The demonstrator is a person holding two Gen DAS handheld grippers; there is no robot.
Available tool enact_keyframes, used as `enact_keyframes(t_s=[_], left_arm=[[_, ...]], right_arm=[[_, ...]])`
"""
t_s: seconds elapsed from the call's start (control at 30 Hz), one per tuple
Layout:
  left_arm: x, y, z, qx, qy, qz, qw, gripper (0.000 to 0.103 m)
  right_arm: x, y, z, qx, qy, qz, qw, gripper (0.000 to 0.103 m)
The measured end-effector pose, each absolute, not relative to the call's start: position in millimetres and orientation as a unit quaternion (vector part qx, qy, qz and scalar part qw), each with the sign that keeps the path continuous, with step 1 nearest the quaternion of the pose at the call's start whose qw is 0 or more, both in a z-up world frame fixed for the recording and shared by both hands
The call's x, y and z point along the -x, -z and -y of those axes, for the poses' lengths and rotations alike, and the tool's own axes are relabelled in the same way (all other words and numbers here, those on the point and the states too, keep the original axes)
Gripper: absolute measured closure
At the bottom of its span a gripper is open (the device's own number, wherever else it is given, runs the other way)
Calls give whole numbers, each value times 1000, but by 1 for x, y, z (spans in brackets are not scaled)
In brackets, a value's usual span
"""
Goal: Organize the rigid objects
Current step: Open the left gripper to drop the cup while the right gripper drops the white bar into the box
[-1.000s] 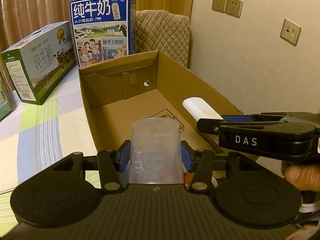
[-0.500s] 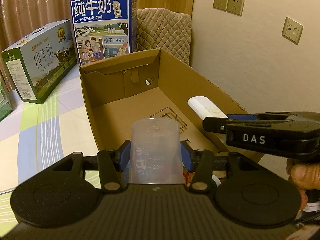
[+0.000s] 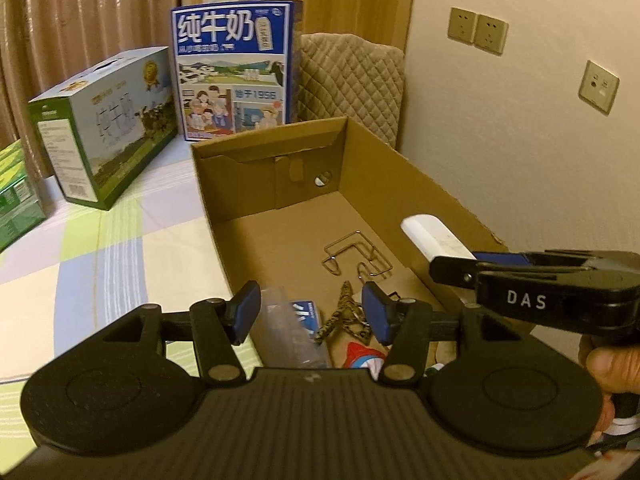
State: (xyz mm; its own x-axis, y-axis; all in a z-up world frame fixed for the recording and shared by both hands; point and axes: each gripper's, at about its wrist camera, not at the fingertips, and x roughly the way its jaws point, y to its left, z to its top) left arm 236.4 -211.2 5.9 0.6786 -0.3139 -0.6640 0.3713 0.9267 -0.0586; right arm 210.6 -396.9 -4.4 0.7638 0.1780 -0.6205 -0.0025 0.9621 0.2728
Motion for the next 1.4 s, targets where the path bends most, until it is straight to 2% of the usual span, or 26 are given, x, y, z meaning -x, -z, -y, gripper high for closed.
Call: enact_keyframes(t_s=[1.0, 1.4], left_arm=[[-227, -4, 198, -19, 181, -363, 914, 52], [-220, -9, 191, -6, 179, -360, 916, 52]], right_arm=[[-210, 14, 393, -134, -49, -355, 924, 66], [-206, -1, 394, -144, -58, -337, 929, 66]])
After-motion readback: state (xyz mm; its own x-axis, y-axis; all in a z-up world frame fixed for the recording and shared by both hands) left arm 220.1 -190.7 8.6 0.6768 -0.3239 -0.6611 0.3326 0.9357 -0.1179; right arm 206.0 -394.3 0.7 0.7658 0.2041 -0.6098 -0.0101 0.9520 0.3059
